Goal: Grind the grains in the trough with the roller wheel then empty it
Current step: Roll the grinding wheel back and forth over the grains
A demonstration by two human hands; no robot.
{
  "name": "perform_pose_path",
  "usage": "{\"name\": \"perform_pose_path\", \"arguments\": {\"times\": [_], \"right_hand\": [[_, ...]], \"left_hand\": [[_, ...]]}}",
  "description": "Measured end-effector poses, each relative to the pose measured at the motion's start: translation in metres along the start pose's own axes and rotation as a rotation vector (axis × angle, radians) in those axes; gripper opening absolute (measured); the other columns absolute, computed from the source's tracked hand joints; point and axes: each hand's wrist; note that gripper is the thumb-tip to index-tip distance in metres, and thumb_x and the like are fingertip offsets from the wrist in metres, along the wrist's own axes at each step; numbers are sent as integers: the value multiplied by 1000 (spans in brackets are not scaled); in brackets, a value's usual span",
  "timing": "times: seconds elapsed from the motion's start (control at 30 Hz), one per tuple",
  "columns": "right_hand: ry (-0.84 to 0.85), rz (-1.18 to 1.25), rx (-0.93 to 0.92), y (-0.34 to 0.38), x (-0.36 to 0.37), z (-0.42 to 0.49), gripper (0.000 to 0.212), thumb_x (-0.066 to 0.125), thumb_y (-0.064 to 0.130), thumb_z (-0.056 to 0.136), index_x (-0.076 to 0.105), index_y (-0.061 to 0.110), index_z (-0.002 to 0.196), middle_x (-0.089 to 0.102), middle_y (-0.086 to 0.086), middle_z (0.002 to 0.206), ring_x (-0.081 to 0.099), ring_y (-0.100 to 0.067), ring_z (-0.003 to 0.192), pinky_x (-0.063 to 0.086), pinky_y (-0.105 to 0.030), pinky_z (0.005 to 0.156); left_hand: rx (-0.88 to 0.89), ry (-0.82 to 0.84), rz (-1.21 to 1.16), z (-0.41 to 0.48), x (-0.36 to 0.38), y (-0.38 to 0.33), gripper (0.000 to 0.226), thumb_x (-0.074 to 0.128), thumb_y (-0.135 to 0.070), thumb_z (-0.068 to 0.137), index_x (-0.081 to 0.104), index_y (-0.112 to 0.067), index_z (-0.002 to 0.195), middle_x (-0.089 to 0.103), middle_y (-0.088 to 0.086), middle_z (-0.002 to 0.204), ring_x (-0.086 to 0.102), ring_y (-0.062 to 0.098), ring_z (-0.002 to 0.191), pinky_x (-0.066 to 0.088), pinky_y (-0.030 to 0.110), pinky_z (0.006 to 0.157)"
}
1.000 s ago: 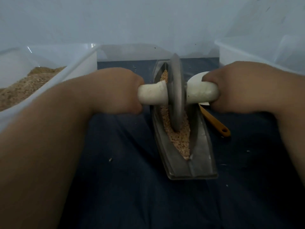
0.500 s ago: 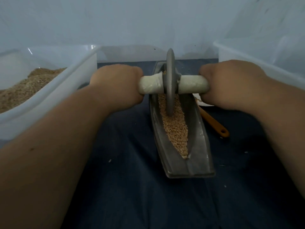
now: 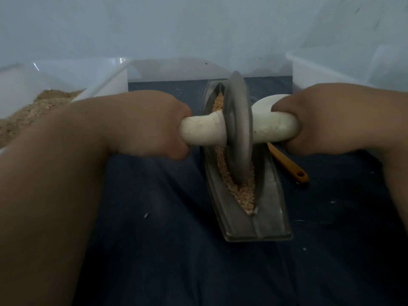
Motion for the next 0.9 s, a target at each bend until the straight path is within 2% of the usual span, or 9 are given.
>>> {"name": "perform_pose_path", "arguments": {"times": [0.07, 0.17, 0.33, 0.47, 0.57, 0.63, 0.73, 0.8, 0.9], "right_hand": [[-30, -5, 63, -1, 5, 6, 20, 58, 46, 62, 53, 36, 79, 53, 12, 65, 50, -8, 56, 39, -25, 49], [-286, -68, 199, -1, 21, 23, 15, 61, 28, 69, 49, 28, 77, 44, 9, 64, 43, -17, 55, 27, -25, 51], [-361, -81, 240, -1, 30, 28, 18, 64, 24, 69, 48, 25, 76, 32, 10, 60, 34, -19, 55, 16, -25, 51], [-262, 26, 167, 0, 19, 13, 19, 65, 36, 74, 49, 28, 81, 45, 10, 65, 40, -10, 55, 27, -25, 47], [-113, 41, 85, 6, -1, -6, 23, 59, 52, 74, 52, 35, 88, 53, 12, 73, 50, -3, 63, 45, -28, 55], [-3, 61, 30, 10, -17, -20, 28, 56, 60, 71, 54, 37, 86, 53, 12, 71, 51, 1, 62, 36, -12, 53], [135, 158, -55, 11, -40, -33, 52, 48, 80, 60, 57, 37, 86, 53, 32, 94, 53, 10, 78, 41, -11, 58], [222, 236, -81, 10, -49, -36, 70, 30, 96, 52, 52, 47, 96, 50, 41, 98, 53, 13, 83, 42, -15, 58], [220, 283, -85, 10, -46, -31, 67, 21, 95, 60, 48, 54, 105, 61, 25, 86, 53, 12, 83, 42, -20, 61]], "left_hand": [[-58, -210, 42, 14, 15, -1, 22, 63, -50, 65, 50, -35, 75, 54, -10, 67, 54, 9, 63, 35, 26, 54], [-175, -570, 182, 40, 34, -1, 17, 60, -39, 77, 60, -28, 90, 61, -2, 80, 59, 29, 76, 38, 32, 60], [-146, -731, 258, 49, 44, 3, 14, 62, -34, 77, 60, -21, 80, 62, 1, 76, 58, 29, 68, 32, 31, 57], [-176, -542, 245, 40, 37, 3, 16, 59, -41, 74, 47, -30, 75, 45, -11, 64, 41, 15, 55, 28, 25, 49], [-112, -276, 187, 24, 23, 5, 31, 58, -60, 71, 42, -34, 76, 49, -12, 67, 50, 9, 61, 45, 29, 56], [-46, -83, 125, 8, 11, 3, 36, 57, -69, 65, 48, -37, 79, 56, -13, 71, 54, 0, 64, 45, 23, 60], [32, 154, -74, -14, -8, -1, 55, 48, -86, 50, 54, -40, 81, 64, -19, 74, 59, -6, 66, 38, 15, 53], [92, 251, -240, -18, -15, 0, 62, 42, -93, 51, 55, -41, 84, 66, -20, 68, 61, -3, 59, 44, 16, 54], [135, 239, -403, -9, -11, 5, 59, 42, -86, 63, 58, -33, 81, 68, -8, 66, 64, 6, 58, 45, 18, 57]]}}
Point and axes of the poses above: each hand's wrist, its own z-axis towards the middle knuckle, its own x-axis out of the palm, y = z × x
